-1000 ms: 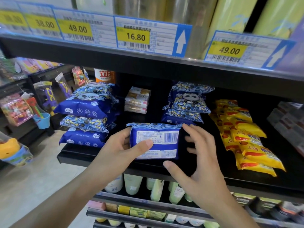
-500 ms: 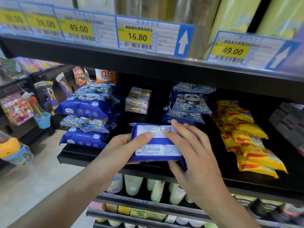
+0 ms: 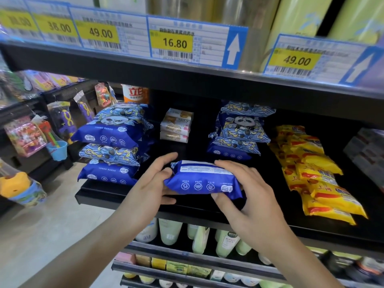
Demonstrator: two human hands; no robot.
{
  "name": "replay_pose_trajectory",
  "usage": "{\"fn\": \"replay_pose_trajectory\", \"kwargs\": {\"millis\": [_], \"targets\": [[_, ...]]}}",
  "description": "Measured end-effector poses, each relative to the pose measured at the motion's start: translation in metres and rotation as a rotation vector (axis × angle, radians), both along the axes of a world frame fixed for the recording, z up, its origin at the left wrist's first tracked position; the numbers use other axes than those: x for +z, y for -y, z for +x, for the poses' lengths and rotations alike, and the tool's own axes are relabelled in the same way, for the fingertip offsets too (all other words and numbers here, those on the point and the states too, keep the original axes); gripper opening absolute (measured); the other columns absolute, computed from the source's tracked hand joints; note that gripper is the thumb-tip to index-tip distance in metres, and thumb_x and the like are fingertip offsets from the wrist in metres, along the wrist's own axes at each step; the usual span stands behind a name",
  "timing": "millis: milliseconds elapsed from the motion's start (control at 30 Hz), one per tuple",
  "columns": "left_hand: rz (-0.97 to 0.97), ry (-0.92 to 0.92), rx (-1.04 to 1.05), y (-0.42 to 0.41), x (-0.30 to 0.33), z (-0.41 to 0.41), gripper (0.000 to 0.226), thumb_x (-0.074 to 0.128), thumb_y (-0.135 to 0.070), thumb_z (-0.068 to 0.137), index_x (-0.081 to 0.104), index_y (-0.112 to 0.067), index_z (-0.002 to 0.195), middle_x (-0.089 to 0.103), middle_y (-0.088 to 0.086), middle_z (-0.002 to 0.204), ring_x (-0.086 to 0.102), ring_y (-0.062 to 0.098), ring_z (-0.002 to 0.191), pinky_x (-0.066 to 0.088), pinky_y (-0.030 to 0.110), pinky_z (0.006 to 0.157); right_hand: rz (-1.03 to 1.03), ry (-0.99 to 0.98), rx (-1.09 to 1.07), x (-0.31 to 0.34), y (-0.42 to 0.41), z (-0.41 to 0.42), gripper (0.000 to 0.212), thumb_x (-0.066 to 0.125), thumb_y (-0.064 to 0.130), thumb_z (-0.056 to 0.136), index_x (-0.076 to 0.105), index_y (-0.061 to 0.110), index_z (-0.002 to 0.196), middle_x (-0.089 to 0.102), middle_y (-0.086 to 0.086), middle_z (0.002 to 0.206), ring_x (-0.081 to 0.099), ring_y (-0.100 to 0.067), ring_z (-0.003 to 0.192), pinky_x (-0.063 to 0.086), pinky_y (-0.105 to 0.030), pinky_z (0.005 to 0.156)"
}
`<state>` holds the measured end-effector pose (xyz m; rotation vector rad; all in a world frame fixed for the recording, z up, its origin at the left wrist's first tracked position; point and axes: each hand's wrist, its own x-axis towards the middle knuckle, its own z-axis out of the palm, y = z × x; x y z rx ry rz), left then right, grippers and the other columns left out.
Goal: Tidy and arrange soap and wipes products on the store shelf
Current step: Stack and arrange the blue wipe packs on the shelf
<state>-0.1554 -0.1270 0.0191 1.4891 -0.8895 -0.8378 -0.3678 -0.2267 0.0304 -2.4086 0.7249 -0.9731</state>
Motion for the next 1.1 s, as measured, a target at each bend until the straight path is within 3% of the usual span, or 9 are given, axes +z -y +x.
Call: {"fn": "replay_pose_trajectory", "kwargs": {"millis": [167, 367, 500, 600, 700, 800, 867, 1000, 1100], "targets": [[-0.05, 0.147, -0.072, -0.009, 0.0, -0.005, 0.066, 0.057, 0.007, 0.099, 0.049, -0.04, 0.145, 0.067, -0.02, 0.134, 0.06, 0.0, 0.127, 0.049, 0.025, 0.102, 0.345, 0.111, 0.055, 0.004, 0.003, -0.002, 0.038, 0.069, 0.041, 0.088, 0.061, 0.046, 0.126, 0.071, 0.015, 0.115, 0.066, -0.01, 0.105, 0.052, -0.032, 0.09], [-0.109, 0.203, -0.163, -0.008, 0.008, -0.006, 0.064, 0.081, -0.035, 0.083, 0.054, -0.039, 0.14, 0.066, -0.019, 0.136, 0.059, 0.0, 0.129, 0.043, 0.029, 0.11, 0.534, 0.098, 0.117, 0.007, 0.005, 0.001, 0.038, 0.066, 0.05, 0.085, 0.065, 0.04, 0.122, 0.075, 0.007, 0.111, 0.07, -0.02, 0.101, 0.055, -0.051, 0.097], [-0.104, 0.205, -0.184, -0.004, 0.008, -0.004, 0.045, 0.081, -0.033, 0.085, 0.065, -0.031, 0.127, 0.075, -0.008, 0.124, 0.068, 0.01, 0.118, 0.05, 0.035, 0.103, 0.593, 0.126, 0.109, 0.003, 0.007, 0.003, 0.043, 0.063, 0.057, 0.079, 0.066, 0.04, 0.119, 0.075, 0.007, 0.111, 0.07, -0.015, 0.103, 0.054, -0.042, 0.093], [-0.093, 0.135, -0.17, -0.004, 0.006, -0.006, 0.038, 0.082, -0.035, 0.085, 0.069, -0.025, 0.12, 0.078, -0.005, 0.117, 0.072, 0.011, 0.111, 0.056, 0.028, 0.095, 0.597, 0.141, 0.074, 0.0, 0.008, 0.003, 0.048, 0.062, 0.065, 0.077, 0.062, 0.048, 0.121, 0.074, 0.014, 0.11, 0.069, -0.009, 0.096, 0.052, -0.031, 0.082], [-0.077, 0.056, -0.1, -0.003, 0.003, -0.011, 0.036, 0.082, -0.035, 0.084, 0.072, -0.02, 0.115, 0.08, -0.003, 0.106, 0.074, 0.006, 0.096, 0.054, 0.015, 0.08, 0.466, 0.106, 0.003, 0.001, 0.008, 0.005, 0.058, 0.064, 0.071, 0.078, 0.048, 0.059, 0.132, 0.066, 0.025, 0.12, 0.066, -0.002, 0.106, 0.053, -0.022, 0.083], [-0.025, 0.011, -0.037, -0.001, 0.003, -0.015, 0.024, 0.078, -0.03, 0.089, 0.073, -0.018, 0.11, 0.081, -0.002, 0.096, 0.074, 0.005, 0.081, 0.054, 0.014, 0.07, 0.044, 0.029, -0.107, 0.009, 0.008, 0.004, 0.074, 0.066, 0.065, 0.085, 0.032, 0.053, 0.15, 0.037, 0.028, 0.146, 0.04, 0.0, 0.137, 0.037, -0.021, 0.104], [0.03, 0.007, -0.007, 0.0, 0.004, -0.018, 0.023, 0.075, -0.037, 0.091, 0.073, -0.021, 0.108, 0.081, -0.001, 0.098, 0.076, 0.015, 0.089, 0.058, 0.02, 0.074, -0.207, -0.095, -0.071, 0.016, 0.007, 0.005, 0.07, 0.063, 0.066, 0.086, 0.04, 0.048, 0.149, 0.032, 0.019, 0.152, 0.029, -0.007, 0.144, 0.03, -0.027, 0.11], [0.067, -0.036, 0.034, 0.003, 0.007, -0.018, 0.03, 0.072, -0.046, 0.091, 0.074, -0.021, 0.107, 0.081, -0.002, 0.096, 0.077, 0.015, 0.094, 0.059, 0.022, 0.074, -0.331, -0.382, 0.008, 0.026, 0.005, 0.014, 0.075, 0.061, 0.076, 0.076, 0.045, 0.045, 0.143, 0.042, 0.022, 0.144, 0.035, -0.007, 0.136, 0.029, -0.036, 0.114], [0.066, -0.057, 0.071, 0.006, 0.011, -0.017, 0.035, 0.068, -0.051, 0.092, 0.075, -0.02, 0.106, 0.081, -0.001, 0.094, 0.077, 0.014, 0.086, 0.06, 0.022, 0.071, -0.281, -0.418, 0.031, 0.03, 0.01, 0.025, 0.077, 0.068, 0.068, 0.075, 0.04, 0.045, 0.142, 0.051, 0.025, 0.13, 0.047, -0.008, 0.121, 0.028, -0.03, 0.11]]}}
